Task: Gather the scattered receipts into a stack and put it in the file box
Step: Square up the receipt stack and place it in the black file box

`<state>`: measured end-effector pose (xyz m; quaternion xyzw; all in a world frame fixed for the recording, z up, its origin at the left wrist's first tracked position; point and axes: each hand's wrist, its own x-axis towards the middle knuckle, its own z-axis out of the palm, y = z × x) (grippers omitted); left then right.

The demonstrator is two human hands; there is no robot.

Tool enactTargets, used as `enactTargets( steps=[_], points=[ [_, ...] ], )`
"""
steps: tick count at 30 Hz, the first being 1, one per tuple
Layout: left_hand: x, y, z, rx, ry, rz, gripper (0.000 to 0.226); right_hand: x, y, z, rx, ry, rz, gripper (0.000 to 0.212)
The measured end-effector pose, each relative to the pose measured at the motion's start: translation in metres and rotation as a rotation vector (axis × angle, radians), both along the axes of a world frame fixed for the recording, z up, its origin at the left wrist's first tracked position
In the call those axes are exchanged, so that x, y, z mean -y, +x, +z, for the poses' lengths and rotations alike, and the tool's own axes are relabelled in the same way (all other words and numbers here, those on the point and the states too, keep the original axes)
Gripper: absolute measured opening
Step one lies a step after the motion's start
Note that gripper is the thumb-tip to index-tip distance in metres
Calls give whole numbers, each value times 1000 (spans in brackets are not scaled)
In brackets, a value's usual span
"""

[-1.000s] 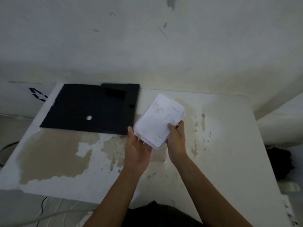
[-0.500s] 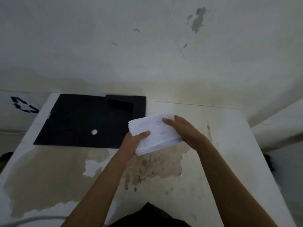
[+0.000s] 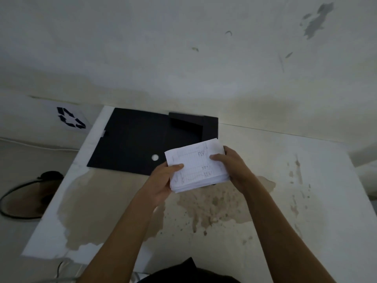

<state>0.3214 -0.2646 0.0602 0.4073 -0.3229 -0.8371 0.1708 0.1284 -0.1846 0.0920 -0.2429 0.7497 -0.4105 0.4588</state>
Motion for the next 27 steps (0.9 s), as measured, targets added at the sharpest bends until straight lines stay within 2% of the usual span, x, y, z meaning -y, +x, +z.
enactTargets(
  steps=[6, 8, 10, 13, 16, 18, 20, 23, 27],
  points=[
    [6, 12, -7, 66, -58, 37, 35, 25, 24, -6, -199, 119, 96, 53],
    [11, 19, -12, 64, -96, 6, 36, 30, 26, -8, -180, 97, 125, 53],
    [16, 24, -17, 61, -109, -17, 40, 32, 27, -8, -74, 61, 98, 49],
    [22, 26, -25, 33, -78, 11, 41, 33, 25, -12, 213, 9, -63, 41],
    [26, 19, -28, -43, 17, 175, 43, 33, 26, -23, 486, -141, -268, 43],
    [27, 9, -31, -105, 105, 308, 41, 35, 35, -34, 553, -211, -329, 42],
    [26, -2, -35, -147, 144, 376, 43, 40, 49, -46, 522, -198, -279, 37],
    [25, -13, -45, -126, 178, 387, 49, 52, 64, -66, 357, -127, -223, 30],
    [43, -4, -64, 87, 189, 381, 38, 71, 55, -85, 127, 36, -183, 34]
  ],
)
